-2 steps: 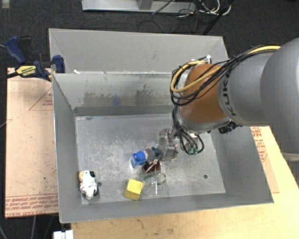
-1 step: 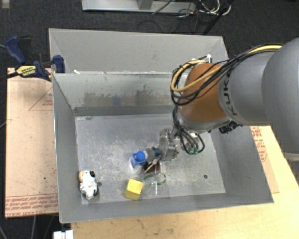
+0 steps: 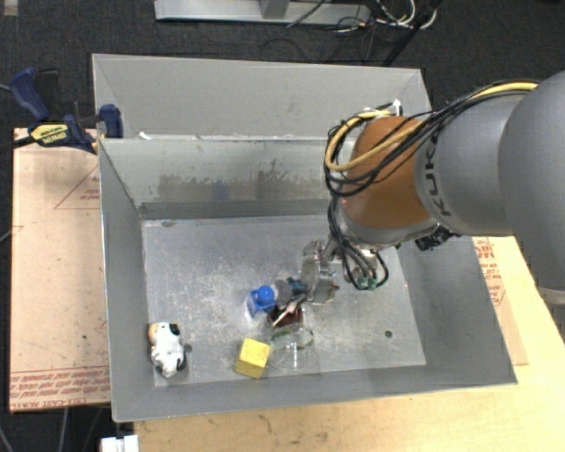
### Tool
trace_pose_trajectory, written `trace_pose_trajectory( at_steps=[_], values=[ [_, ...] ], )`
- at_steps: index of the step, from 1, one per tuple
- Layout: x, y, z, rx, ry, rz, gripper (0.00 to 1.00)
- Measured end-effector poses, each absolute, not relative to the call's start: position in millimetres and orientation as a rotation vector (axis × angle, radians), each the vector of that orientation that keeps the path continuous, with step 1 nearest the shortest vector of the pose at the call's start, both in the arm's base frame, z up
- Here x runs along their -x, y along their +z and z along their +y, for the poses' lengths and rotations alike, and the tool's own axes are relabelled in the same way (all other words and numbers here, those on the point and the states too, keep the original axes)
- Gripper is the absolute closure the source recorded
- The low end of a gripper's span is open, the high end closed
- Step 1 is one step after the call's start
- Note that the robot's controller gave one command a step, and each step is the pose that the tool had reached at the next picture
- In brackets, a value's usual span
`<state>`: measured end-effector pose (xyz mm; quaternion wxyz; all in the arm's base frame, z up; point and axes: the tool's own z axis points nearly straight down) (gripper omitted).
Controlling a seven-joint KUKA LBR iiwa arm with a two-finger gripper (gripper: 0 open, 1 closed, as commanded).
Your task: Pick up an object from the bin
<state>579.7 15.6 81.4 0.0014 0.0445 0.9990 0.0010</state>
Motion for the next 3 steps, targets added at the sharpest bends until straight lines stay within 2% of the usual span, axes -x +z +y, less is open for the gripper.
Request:
trace_pose_trajectory(
  at_steps=[3],
  values=[
    [-579.9,111.0,15.7,-0.139,0.003,3.135,1.0]
  ],
)
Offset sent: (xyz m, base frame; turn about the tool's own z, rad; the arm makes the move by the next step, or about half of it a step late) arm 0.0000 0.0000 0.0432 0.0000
